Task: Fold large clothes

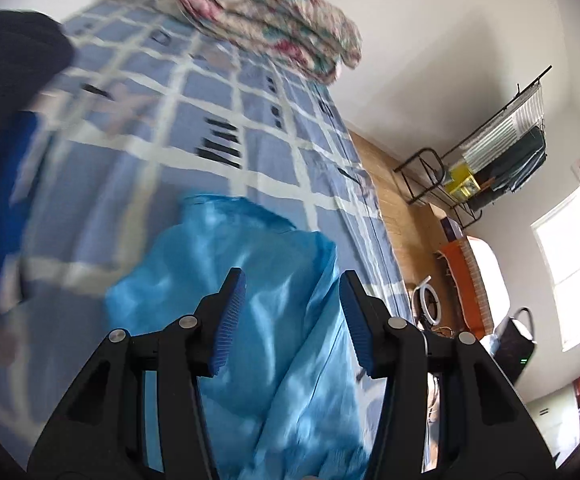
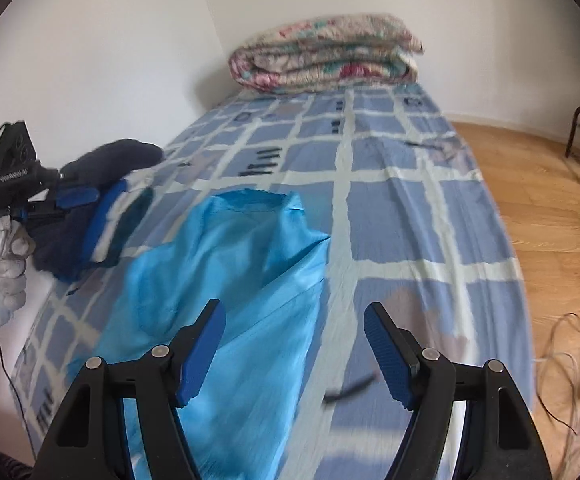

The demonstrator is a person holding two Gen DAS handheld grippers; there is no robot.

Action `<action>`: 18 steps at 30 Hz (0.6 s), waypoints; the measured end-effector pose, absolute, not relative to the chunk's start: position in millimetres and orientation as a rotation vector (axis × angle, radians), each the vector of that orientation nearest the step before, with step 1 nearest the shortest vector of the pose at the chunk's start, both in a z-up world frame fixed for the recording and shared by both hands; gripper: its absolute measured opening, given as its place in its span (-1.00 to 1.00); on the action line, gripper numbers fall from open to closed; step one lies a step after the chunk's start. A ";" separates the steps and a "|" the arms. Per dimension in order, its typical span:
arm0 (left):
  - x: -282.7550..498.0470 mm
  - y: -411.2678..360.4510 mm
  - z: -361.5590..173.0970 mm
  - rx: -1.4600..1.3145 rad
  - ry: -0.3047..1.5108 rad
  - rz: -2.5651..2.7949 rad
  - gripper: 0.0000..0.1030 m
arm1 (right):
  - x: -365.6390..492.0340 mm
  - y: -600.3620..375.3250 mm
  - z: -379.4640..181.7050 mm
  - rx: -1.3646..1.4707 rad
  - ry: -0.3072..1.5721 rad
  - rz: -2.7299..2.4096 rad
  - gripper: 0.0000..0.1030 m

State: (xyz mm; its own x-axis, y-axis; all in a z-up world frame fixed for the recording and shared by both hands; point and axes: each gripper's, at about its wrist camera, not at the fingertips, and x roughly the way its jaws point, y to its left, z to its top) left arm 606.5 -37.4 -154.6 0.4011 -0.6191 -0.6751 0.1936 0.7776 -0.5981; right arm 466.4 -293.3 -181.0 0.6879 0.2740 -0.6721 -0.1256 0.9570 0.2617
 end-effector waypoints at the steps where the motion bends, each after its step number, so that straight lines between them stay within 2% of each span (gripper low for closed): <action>1: 620.1 -51.5 -165.6 -0.470 1.056 -0.553 -0.03 | 486.2 -297.1 -194.6 0.213 0.790 0.224 0.45; 11: 705.2 -140.1 -243.3 -0.524 1.174 -0.628 -0.03 | 594.2 -303.5 -267.4 0.366 0.820 0.393 0.44; 13: 715.0 -150.2 -249.3 -0.490 1.179 -0.617 -0.03 | 602.2 -295.2 -273.5 0.371 0.846 0.445 0.08; 14: 719.8 -155.3 -252.0 -0.469 1.183 -0.608 -0.03 | 603.4 -288.4 -274.9 0.352 0.867 0.464 -0.50; 15: 723.7 -158.8 -253.1 -0.453 1.182 -0.604 -0.03 | 602.4 -280.8 -274.7 0.308 0.883 0.446 -0.78; 17: 728.9 -163.3 -253.5 -0.415 1.178 -0.590 -0.03 | 594.9 -272.4 -270.3 0.253 0.875 0.432 -0.95; 18: 731.3 -165.1 -253.8 -0.398 1.180 -0.582 -0.03 | 588.2 -267.6 -265.1 0.217 0.864 0.419 -0.97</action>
